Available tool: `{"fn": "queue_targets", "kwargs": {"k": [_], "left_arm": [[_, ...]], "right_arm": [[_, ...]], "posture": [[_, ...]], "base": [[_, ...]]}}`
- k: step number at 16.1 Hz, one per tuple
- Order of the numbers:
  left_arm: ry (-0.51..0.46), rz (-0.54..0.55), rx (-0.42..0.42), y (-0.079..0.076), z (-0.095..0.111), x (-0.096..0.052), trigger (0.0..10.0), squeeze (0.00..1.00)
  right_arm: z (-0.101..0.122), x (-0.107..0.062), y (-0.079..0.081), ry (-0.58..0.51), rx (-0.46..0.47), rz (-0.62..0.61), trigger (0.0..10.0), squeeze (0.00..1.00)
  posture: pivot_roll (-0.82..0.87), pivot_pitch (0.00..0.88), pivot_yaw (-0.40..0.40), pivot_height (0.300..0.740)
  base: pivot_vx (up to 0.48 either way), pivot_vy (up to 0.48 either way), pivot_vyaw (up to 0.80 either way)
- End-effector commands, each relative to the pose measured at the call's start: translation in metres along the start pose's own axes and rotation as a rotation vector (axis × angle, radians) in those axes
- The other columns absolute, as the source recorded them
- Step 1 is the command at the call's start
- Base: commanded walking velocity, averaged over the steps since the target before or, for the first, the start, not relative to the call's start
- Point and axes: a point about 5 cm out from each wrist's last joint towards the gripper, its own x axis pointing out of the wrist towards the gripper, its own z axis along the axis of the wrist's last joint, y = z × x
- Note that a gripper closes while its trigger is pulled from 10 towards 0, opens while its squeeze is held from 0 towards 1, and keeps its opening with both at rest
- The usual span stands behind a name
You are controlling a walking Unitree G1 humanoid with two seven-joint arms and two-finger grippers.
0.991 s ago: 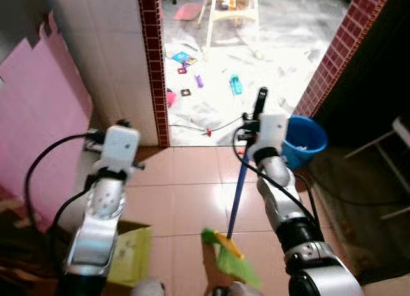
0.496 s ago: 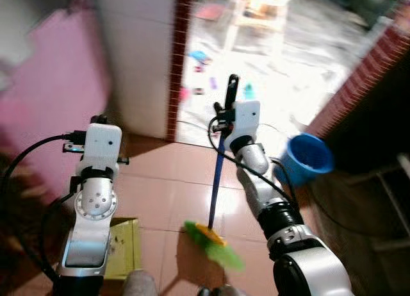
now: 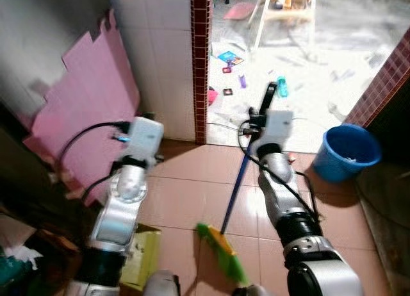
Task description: Sweep floor
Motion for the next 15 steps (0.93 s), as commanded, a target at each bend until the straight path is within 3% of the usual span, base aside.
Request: {"fn": "queue_targets", "kwargs": {"k": [1,6,9,11,15], "left_arm": [[-0.126,0.01,0.053,0.004,0.021,0.007,10.0,0.0],[-0.112,0.023,-0.028,-0.006,0.018,0.007,10.0,0.0],[-0.133,-0.039,-0.077,-0.021,0.026,0.016,10.0,0.0],[-0.17,-0.062,-0.087,-0.03,0.034,0.021,10.0,0.0],[-0.163,0.0,-0.073,-0.018,0.026,0.018,10.0,0.0]], "right_arm": [[0.009,0.0,-0.003,-0.051,0.006,-0.02,10.0,0.0],[0.007,-0.003,-0.011,-0.04,-0.013,-0.042,10.0,0.0],[0.017,0.001,-0.022,-0.073,-0.021,-0.106,10.0,0.0],[0.025,0.008,-0.024,-0.093,-0.04,-0.09,10.0,0.0],[0.029,0.013,-0.009,-0.097,-0.055,-0.021,10.0,0.0]], "posture": [[0.03,0.0,0.065,0.74],[0.0,0.0,0.075,0.74],[-0.06,0.0,0.099,0.74],[-0.07,0.0,0.064,0.74],[-0.03,0.0,0.005,0.74]], "base": [[0.0,0.0,0.0],[0.0,0.0,0.0],[0.0,0.0,0.0],[0.0,0.0,0.0],[0.0,0.0,0.0]]}}
